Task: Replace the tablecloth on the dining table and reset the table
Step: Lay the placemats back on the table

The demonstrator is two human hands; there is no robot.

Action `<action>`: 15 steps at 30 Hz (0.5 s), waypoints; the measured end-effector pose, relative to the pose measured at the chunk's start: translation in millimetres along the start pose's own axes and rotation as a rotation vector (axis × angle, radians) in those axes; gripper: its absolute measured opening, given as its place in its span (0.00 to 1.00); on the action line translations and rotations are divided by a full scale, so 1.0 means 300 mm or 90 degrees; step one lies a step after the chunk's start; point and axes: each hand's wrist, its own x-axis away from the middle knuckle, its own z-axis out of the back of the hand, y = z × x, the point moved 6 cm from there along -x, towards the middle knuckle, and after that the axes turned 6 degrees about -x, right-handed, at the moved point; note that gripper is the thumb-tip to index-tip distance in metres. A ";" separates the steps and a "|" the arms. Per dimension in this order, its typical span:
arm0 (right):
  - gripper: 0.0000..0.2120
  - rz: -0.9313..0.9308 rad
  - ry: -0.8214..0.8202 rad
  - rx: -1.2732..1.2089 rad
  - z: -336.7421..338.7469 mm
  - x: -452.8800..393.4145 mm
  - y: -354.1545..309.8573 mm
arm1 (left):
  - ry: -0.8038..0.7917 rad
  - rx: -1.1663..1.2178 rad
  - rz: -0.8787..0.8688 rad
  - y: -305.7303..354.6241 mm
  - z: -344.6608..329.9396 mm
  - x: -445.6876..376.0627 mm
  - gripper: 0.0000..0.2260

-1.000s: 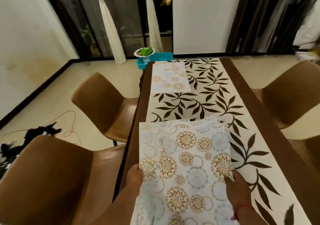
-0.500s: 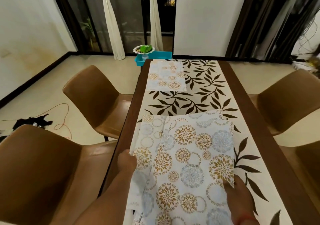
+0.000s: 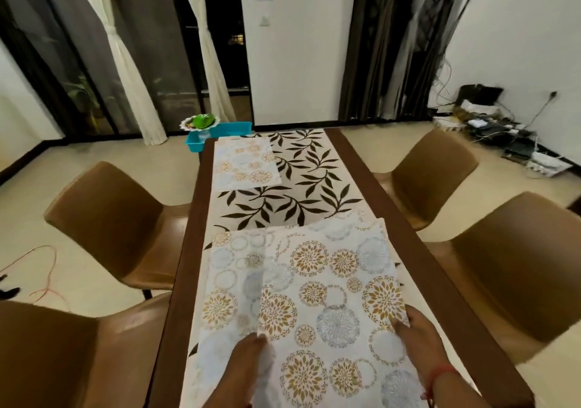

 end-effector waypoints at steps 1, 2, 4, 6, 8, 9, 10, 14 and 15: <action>0.10 0.006 0.022 0.003 0.036 0.013 0.003 | -0.024 0.006 -0.009 0.012 -0.026 0.007 0.03; 0.12 0.007 0.040 0.009 0.070 0.030 0.014 | -0.036 0.030 -0.009 0.020 -0.043 0.021 0.03; 0.14 -0.002 0.060 0.015 0.129 0.042 0.039 | -0.051 0.058 0.005 0.038 -0.095 0.044 0.06; 0.11 -0.017 0.068 0.027 0.195 0.012 0.068 | -0.028 0.031 0.007 0.077 -0.156 0.062 0.08; 0.08 -0.028 0.080 0.038 0.267 -0.063 0.085 | -0.017 0.021 -0.001 0.121 -0.236 0.045 0.12; 0.07 -0.029 0.084 0.046 0.296 -0.106 0.090 | -0.016 0.028 0.005 0.143 -0.271 0.040 0.13; 0.07 -0.030 0.082 0.059 0.328 -0.158 0.087 | -0.008 0.033 0.008 0.171 -0.316 0.030 0.13; 0.06 -0.023 0.097 0.091 0.468 -0.401 0.096 | 0.039 0.026 0.007 0.256 -0.485 -0.038 0.11; 0.05 -0.027 0.101 0.089 0.512 -0.469 0.100 | 0.055 0.027 0.006 0.273 -0.538 -0.060 0.07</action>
